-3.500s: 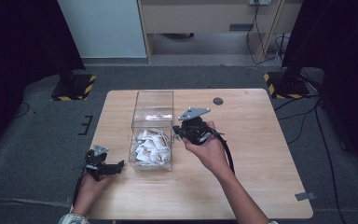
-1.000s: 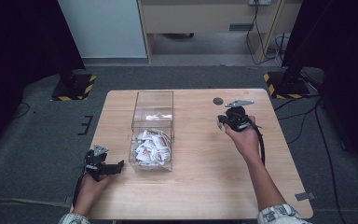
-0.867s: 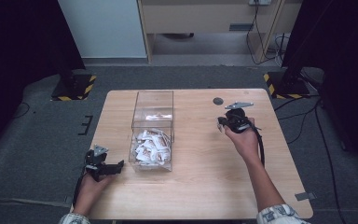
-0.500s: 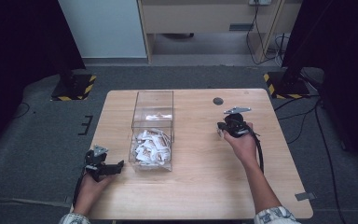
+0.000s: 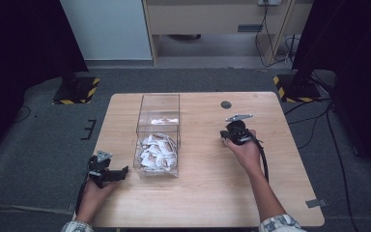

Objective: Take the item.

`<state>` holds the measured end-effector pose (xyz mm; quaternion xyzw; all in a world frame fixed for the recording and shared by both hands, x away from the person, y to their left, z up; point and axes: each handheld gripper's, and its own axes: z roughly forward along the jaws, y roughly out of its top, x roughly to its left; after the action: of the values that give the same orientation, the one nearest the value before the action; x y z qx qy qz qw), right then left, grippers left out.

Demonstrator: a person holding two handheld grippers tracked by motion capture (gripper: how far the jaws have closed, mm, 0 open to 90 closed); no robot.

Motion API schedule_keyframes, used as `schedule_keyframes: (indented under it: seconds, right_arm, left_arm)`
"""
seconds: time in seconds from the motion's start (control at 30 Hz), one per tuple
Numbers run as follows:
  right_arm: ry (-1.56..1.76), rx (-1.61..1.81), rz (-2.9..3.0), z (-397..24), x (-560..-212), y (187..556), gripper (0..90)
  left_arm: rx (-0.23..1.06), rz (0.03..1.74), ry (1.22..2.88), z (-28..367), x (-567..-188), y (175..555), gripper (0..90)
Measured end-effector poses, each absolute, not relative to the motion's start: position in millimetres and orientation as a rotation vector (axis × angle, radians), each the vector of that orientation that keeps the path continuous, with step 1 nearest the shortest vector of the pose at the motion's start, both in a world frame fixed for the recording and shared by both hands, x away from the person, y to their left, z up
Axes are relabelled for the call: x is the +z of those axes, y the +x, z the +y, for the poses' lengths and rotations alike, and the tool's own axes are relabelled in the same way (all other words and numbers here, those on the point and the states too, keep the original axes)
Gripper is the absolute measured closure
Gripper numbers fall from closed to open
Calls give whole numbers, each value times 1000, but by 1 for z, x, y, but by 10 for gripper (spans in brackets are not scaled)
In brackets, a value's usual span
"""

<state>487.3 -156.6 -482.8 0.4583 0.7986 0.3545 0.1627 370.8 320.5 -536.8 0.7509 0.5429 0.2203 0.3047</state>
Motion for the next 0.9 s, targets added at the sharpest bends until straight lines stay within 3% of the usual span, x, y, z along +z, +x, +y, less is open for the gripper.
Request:
schedule_keyframes:
  seconds: [0.9]
  right_arm:
    - [1327,951,2308,-136,-502,498,888]
  left_arm:
    - [584,1438,1988,320,-537,371,0]
